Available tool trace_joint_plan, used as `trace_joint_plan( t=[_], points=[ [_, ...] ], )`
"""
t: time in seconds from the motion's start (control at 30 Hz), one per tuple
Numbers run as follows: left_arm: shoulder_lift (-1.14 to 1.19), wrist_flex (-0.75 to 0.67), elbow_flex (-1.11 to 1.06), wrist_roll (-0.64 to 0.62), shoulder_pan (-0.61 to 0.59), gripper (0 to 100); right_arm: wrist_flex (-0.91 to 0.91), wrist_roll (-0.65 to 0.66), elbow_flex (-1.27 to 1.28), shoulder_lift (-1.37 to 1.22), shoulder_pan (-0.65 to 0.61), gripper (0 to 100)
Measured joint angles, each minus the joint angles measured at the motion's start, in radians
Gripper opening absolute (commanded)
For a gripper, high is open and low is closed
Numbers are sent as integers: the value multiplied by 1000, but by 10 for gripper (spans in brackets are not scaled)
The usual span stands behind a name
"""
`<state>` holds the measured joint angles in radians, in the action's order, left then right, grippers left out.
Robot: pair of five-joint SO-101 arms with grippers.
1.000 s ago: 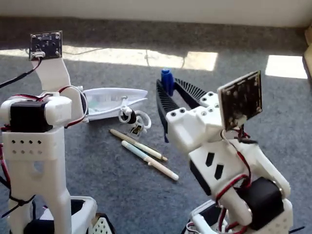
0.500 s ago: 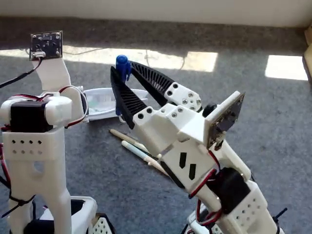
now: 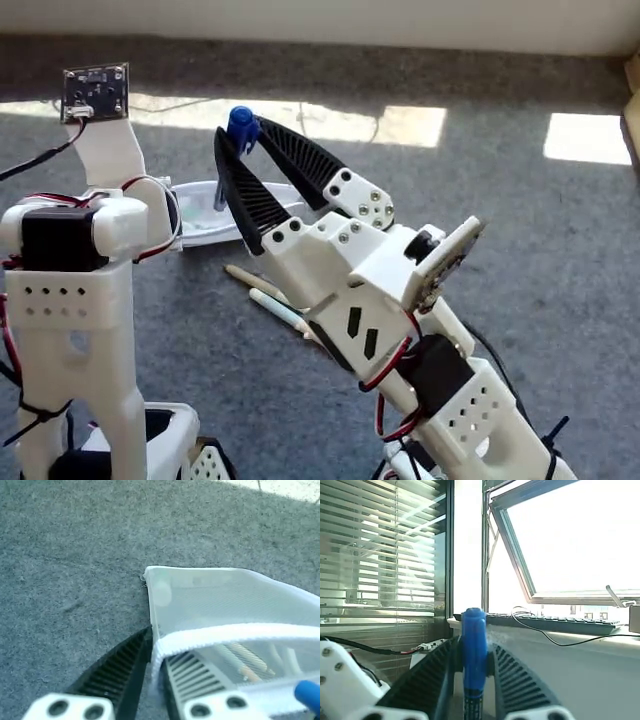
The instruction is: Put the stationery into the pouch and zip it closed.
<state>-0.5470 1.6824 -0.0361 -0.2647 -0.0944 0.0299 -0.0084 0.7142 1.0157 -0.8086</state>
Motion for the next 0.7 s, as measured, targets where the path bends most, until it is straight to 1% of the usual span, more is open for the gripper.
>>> trace_joint_plan(
  t=[0.37,0.57,0.63,0.7],
  points=[
    [0,0,0,0,2,6,21,0,149,-21,0,15],
    [0,0,0,0,2,6,21,0,166,-21,0,19],
    [0,0,0,0,2,6,21,0,166,-21,0,48],
    [0,0,0,0,2,6,17,0,166,-21,0,110]
  ],
)
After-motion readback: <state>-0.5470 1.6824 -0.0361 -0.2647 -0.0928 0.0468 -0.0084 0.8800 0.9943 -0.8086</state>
